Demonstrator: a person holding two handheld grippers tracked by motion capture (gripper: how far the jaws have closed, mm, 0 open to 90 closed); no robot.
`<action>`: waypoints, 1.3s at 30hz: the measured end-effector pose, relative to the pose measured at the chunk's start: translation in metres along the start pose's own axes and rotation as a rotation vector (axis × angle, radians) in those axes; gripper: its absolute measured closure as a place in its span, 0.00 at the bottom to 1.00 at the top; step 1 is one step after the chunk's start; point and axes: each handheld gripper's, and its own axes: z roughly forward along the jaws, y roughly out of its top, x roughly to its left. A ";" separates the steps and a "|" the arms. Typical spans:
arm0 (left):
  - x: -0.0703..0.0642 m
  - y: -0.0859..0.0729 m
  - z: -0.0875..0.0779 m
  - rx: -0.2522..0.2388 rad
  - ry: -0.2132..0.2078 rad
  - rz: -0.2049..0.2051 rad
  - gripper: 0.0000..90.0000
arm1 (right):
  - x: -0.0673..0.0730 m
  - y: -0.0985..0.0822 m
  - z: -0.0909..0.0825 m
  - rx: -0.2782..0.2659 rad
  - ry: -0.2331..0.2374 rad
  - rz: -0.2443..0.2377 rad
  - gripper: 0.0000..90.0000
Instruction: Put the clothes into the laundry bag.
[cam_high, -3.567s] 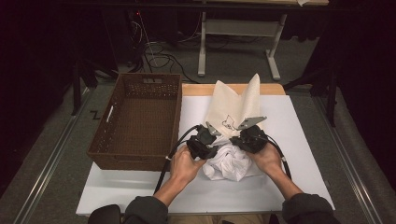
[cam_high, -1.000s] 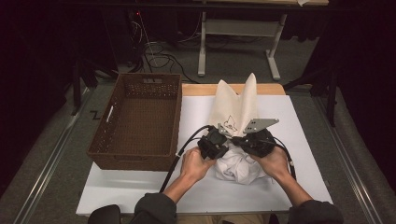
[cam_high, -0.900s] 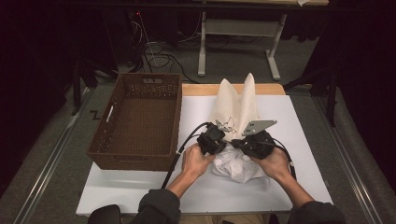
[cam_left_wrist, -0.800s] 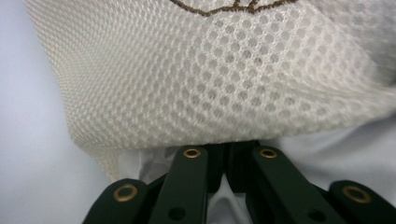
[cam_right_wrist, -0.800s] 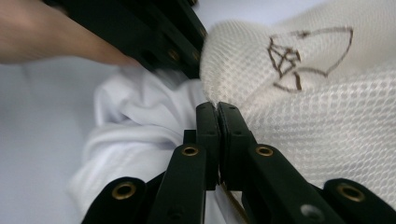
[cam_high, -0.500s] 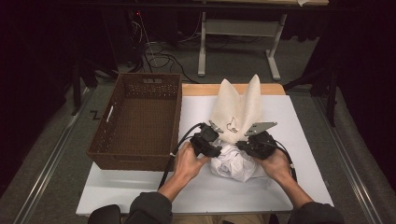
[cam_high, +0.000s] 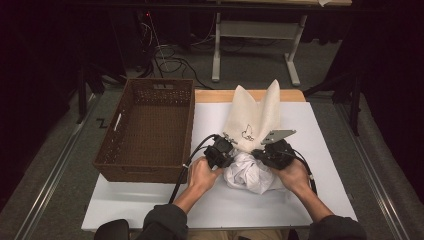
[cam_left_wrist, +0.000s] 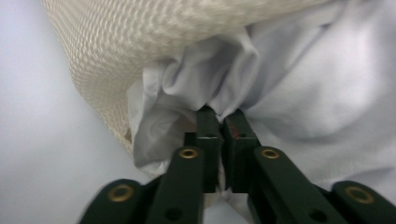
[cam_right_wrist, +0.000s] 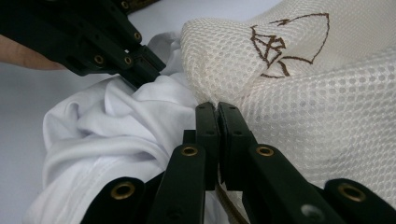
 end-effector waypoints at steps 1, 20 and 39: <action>-0.004 0.000 -0.005 -0.023 -0.003 0.028 0.98 | 0.001 0.001 -0.001 -0.006 0.000 0.001 0.99; -0.004 0.027 0.014 -0.016 0.068 0.001 0.79 | 0.003 -0.007 -0.002 0.035 0.039 -0.047 0.99; 0.015 0.019 0.014 0.105 0.142 -0.099 0.64 | -0.014 -0.029 -0.012 0.039 0.016 -0.002 0.99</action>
